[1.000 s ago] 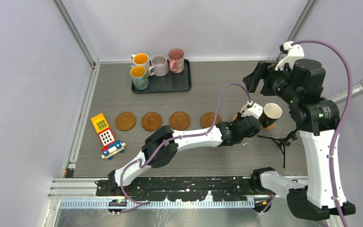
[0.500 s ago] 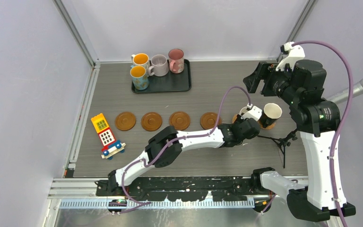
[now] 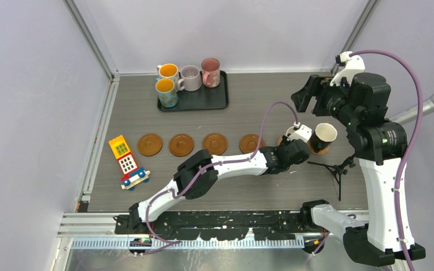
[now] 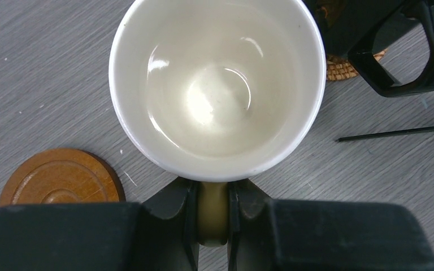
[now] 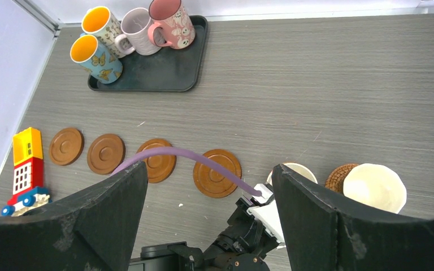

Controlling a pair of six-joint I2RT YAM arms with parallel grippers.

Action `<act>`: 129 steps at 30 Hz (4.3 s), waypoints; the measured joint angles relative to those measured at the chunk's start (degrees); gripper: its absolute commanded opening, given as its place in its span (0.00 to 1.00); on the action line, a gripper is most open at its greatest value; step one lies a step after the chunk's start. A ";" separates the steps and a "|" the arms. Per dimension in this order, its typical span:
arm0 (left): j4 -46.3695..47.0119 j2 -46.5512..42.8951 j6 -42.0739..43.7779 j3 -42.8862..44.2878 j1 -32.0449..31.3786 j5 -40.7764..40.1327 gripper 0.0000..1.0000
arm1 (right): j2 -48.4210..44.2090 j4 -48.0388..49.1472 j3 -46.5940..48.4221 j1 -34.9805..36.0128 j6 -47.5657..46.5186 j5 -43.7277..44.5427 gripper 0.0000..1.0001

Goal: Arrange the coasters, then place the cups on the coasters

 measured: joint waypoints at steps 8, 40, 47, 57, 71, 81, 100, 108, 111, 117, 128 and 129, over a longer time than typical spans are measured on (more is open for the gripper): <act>0.04 0.50 -2.34 0.42 0.92 1.73 0.43 | -0.02 0.17 -0.63 0.00 0.04 -0.02 0.85; 5.22 -31.34 3.87 -28.81 3.87 15.41 1.00 | 1.70 2.36 -1.95 0.00 0.28 -1.92 0.85; -0.39 -48.37 7.37 -34.01 20.55 30.32 1.00 | 6.97 5.18 -1.95 0.00 1.27 -3.10 0.85; -13.51 -50.62 14.86 -33.77 52.61 45.94 0.99 | 12.20 8.11 -1.95 0.22 2.80 -4.70 0.85; -13.97 -24.00 17.14 -14.53 81.29 60.15 1.00 | 16.92 8.50 -1.25 2.01 2.51 -4.76 0.85; -7.32 -12.96 8.41 -7.78 82.23 68.94 1.00 | 17.03 8.15 -0.42 3.10 1.68 -3.78 0.85; 4.15 -19.12 -5.70 -25.83 74.84 71.43 0.95 | 17.16 7.15 0.55 3.19 1.20 -2.95 0.85; 4.63 -23.45 -4.83 -25.88 68.19 76.78 0.93 | 17.16 7.15 0.55 3.39 1.20 -2.95 0.85; -0.79 -23.45 1.97 -22.05 67.49 78.68 0.97 | 17.14 7.15 0.55 3.39 1.18 -2.95 0.85; -14.91 -21.53 22.53 -8.57 71.71 78.31 0.99 | 16.87 7.08 0.55 3.39 0.72 -2.95 0.85; -38.56 -6.51 56.22 14.53 75.19 74.40 0.94 | 15.61 6.75 0.48 3.39 -0.52 -5.49 0.85; -39.23 -5.68 58.07 14.36 74.77 73.99 0.94 | 15.61 6.75 0.48 3.41 -0.52 -5.70 0.85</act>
